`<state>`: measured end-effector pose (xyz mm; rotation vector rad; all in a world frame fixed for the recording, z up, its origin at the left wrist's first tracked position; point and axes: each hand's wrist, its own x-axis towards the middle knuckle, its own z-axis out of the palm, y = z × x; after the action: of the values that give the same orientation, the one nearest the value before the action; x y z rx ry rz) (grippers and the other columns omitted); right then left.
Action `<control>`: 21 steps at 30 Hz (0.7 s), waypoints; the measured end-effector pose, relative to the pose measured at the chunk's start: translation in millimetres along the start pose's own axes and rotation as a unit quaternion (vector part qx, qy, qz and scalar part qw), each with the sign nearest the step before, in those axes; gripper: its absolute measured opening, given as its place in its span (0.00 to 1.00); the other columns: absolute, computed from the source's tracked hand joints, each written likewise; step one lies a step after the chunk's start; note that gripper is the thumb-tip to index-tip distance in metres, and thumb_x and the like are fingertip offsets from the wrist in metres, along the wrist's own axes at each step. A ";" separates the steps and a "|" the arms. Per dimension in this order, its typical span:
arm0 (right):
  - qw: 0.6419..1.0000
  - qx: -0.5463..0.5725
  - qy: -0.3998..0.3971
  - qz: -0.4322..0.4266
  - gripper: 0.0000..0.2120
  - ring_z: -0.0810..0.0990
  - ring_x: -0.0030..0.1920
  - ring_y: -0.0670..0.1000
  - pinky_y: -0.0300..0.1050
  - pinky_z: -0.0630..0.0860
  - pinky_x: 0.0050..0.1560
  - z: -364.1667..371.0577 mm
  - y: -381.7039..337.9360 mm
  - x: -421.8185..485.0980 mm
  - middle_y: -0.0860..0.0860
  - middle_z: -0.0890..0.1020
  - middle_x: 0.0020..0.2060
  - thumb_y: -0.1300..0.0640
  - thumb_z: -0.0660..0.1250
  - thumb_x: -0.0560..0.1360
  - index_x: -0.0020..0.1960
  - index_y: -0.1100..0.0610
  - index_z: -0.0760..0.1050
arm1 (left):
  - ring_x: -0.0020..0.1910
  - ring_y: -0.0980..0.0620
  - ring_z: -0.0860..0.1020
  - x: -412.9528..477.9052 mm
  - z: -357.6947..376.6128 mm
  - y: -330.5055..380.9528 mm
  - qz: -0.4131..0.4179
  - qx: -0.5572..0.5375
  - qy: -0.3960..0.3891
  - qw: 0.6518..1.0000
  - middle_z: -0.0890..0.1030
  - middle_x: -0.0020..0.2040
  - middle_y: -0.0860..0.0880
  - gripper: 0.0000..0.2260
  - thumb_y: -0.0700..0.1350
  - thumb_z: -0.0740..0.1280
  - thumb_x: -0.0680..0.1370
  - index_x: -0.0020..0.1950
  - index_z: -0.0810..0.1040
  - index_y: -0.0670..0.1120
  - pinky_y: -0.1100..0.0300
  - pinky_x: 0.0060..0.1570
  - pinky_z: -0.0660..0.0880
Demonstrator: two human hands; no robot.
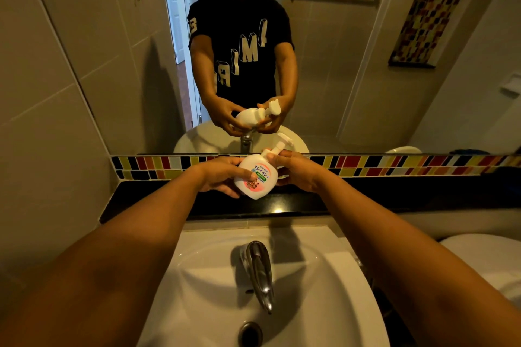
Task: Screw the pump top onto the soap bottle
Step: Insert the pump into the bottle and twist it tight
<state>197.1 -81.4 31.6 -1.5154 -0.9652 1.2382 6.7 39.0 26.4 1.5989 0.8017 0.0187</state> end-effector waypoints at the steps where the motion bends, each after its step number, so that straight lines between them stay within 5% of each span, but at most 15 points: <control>1: 1.000 0.001 -0.003 0.001 0.19 0.79 0.55 0.57 0.54 0.76 0.58 -0.3 -0.4 -0.5 0.56 0.82 0.54 0.49 0.65 0.78 0.66 0.57 0.75 | 0.59 0.43 0.81 -0.2 0.0 0.1 0.001 0.000 -0.001 1.000 0.82 0.61 0.43 0.22 0.45 0.73 0.73 0.67 0.75 0.48 0.43 0.58 0.79; 9: 1.000 -0.020 0.014 0.002 0.17 0.79 0.59 0.58 0.54 0.76 0.59 0.8 6.2 1.5 0.55 0.82 0.55 0.52 0.64 0.80 0.64 0.60 0.75 | 0.56 0.45 0.82 4.3 6.4 -4.1 0.004 0.031 0.032 0.999 0.83 0.58 0.45 0.17 0.45 0.74 0.72 0.60 0.77 0.50 0.44 0.56 0.80; 15: 0.999 -0.040 0.025 -0.018 0.08 0.81 0.52 0.52 0.48 0.78 0.53 3.2 6.5 0.2 0.52 0.83 0.50 0.54 0.64 0.80 0.56 0.55 0.77 | 0.52 0.48 0.82 5.9 12.5 -4.9 0.026 0.067 0.065 0.995 0.83 0.54 0.47 0.18 0.46 0.75 0.71 0.60 0.76 0.51 0.55 0.44 0.82; 21: 0.996 -0.063 0.051 -0.035 0.13 0.81 0.51 0.52 0.48 0.78 0.51 4.6 6.2 2.3 0.53 0.82 0.50 0.54 0.63 0.80 0.62 0.59 0.76 | 0.54 0.47 0.81 9.2 19.1 -3.8 0.045 0.092 0.105 0.989 0.82 0.56 0.47 0.25 0.46 0.77 0.69 0.64 0.75 0.49 0.54 0.45 0.82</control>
<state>193.1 -80.0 24.8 -1.6119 -1.0361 1.0572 20.4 26.9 15.0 1.8289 0.9143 0.1852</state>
